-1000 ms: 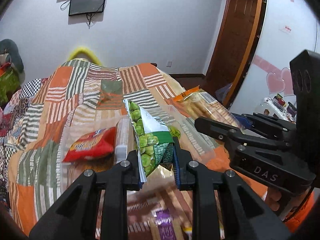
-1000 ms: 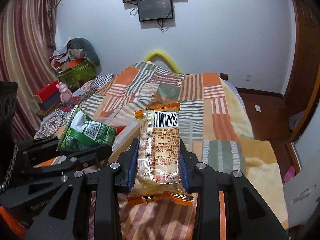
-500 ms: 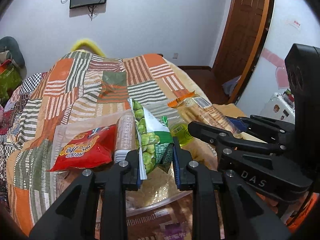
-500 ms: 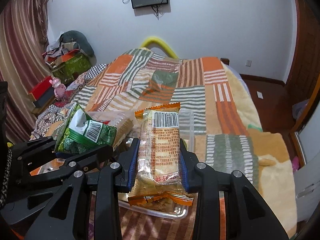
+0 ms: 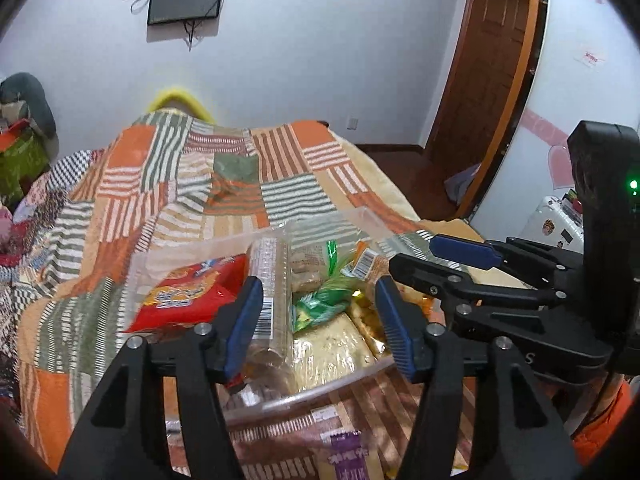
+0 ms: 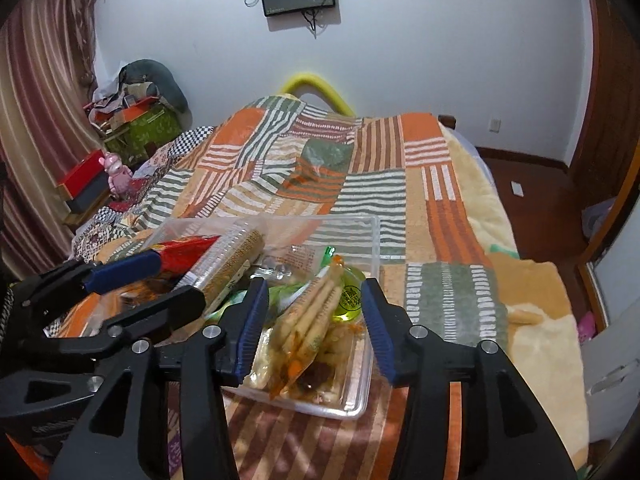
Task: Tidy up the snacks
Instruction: 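Lower the pea bag and cake bar into the clear box and open both grippers, then grasp the purple coconut roll with the left gripper while the right grasps the chip bag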
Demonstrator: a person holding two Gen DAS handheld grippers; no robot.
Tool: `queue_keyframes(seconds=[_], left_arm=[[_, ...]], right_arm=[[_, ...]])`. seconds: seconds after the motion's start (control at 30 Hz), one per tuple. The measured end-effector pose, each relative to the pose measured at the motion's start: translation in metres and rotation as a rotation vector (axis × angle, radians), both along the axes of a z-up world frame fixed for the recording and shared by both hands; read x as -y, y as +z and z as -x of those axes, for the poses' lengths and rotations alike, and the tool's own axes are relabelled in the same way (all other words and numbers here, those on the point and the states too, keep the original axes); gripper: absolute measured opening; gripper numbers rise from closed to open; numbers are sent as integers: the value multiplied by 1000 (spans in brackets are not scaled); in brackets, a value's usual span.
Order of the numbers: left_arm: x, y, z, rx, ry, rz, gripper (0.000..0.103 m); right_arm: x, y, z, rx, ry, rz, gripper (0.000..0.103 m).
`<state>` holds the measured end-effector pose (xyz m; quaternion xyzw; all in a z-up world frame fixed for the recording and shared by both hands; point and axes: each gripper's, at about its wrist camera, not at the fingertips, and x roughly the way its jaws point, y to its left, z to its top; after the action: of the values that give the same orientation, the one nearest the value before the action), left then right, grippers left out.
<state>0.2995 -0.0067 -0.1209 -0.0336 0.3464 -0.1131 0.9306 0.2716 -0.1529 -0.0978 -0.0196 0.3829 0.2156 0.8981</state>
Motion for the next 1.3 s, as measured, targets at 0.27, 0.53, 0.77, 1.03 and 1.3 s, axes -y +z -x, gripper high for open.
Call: queue_keyframes(seconds=[0.27, 0.53, 0.77, 1.03, 1.3], left_arm=[[-11, 22, 45, 35, 12, -20, 72], [-32, -3, 94, -33, 32, -75, 82], [-44, -38, 126, -142, 38, -56, 82], [-35, -64, 139, -219, 19, -18, 82], [-3, -80, 126, -260, -33, -12, 82]], right_arm=[[3, 22, 35, 51, 17, -5, 57], [4, -3, 77, -49, 37, 3, 58], [-3, -43, 101, -177, 57, 40, 58], [-21, -71, 116, -211, 114, 116, 47], [0, -64, 115, -190, 90, 61, 23]])
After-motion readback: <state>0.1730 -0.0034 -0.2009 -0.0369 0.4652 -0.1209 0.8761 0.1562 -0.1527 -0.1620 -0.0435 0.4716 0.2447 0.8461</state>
